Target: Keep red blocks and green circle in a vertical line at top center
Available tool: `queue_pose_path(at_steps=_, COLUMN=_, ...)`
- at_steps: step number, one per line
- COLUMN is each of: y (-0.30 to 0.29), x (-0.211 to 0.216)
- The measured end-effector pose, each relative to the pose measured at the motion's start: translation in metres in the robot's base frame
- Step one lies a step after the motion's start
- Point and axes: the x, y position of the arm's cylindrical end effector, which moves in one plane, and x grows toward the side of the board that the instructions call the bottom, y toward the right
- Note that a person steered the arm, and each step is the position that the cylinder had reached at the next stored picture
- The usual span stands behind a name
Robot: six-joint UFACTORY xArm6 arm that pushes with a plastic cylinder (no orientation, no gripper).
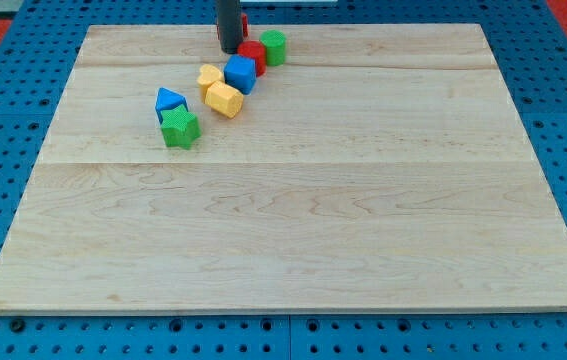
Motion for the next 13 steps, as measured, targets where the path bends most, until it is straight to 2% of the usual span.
queue_pose_path(at_steps=1, y=-0.103, x=0.004)
queue_pose_path(at_steps=2, y=-0.186, x=-0.035)
queue_pose_path(at_steps=3, y=-0.173, x=-0.057)
queue_pose_path(at_steps=5, y=-0.135, x=-0.056)
queue_pose_path(at_steps=7, y=0.008, x=-0.051)
queue_pose_path(at_steps=8, y=0.040, x=-0.004)
queue_pose_path(at_steps=10, y=0.047, x=0.008)
queue_pose_path(at_steps=11, y=0.017, x=0.005)
queue_pose_path(at_steps=12, y=0.046, x=-0.038)
queue_pose_path(at_steps=13, y=0.063, x=-0.039)
